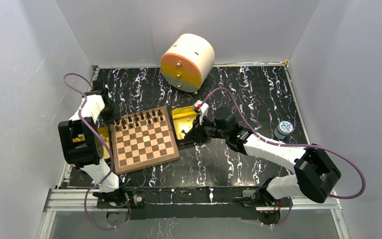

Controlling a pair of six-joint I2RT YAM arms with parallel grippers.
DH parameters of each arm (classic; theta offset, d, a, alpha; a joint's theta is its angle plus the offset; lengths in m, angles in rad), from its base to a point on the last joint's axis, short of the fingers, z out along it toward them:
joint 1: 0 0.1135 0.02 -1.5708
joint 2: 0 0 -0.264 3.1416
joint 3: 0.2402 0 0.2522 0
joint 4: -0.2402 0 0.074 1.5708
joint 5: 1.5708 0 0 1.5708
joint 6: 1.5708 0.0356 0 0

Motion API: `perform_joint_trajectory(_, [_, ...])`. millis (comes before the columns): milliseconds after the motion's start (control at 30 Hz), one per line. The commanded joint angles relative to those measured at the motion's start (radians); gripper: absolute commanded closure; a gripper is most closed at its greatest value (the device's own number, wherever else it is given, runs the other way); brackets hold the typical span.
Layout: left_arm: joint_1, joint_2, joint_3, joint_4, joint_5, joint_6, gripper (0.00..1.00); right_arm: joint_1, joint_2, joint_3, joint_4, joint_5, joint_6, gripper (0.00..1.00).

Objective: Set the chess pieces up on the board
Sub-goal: Place the chess piece on the chessboard.

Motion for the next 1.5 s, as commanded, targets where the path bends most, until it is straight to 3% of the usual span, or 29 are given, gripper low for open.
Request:
perform_joint_trajectory(0, [0.002, -0.039, 0.045, -0.03, -0.001, 0.005, 0.75, -0.001, 0.006, 0.033, 0.012, 0.005, 0.011, 0.9])
perform_joint_trajectory(367, [0.003, -0.099, 0.142, -0.045, 0.063, -0.02, 0.62, -0.001, 0.02, 0.065, -0.025, 0.027, 0.057, 0.9])
perform_joint_trajectory(500, [0.002, -0.167, 0.168, -0.035, 0.222, -0.039, 0.59, -0.002, 0.044, 0.095, -0.054, 0.021, 0.113, 0.9])
perform_joint_trajectory(700, [0.002, -0.257, 0.132, 0.029, 0.604, -0.052, 0.59, -0.002, 0.088, 0.144, -0.1, 0.005, 0.152, 0.91])
perform_joint_trajectory(800, [-0.004, -0.309, 0.037, 0.17, 0.759, -0.101, 0.59, -0.001, 0.105, 0.163, -0.089, -0.041, 0.174, 0.9])
perform_joint_trajectory(967, [-0.053, -0.373, -0.092, 0.375, 0.879, -0.161, 0.59, -0.001, 0.137, 0.216, -0.102, -0.111, 0.206, 0.9])
perform_joint_trajectory(1267, [-0.265, -0.454, -0.176, 0.42, 0.887, -0.019, 0.59, -0.04, 0.19, 0.325, -0.205, -0.236, 0.192, 0.89])
perform_joint_trajectory(1467, [-0.395, -0.542, -0.275, 0.439, 0.956, 0.29, 0.61, -0.072, 0.201, 0.355, -0.275, -0.285, 0.163, 0.88])
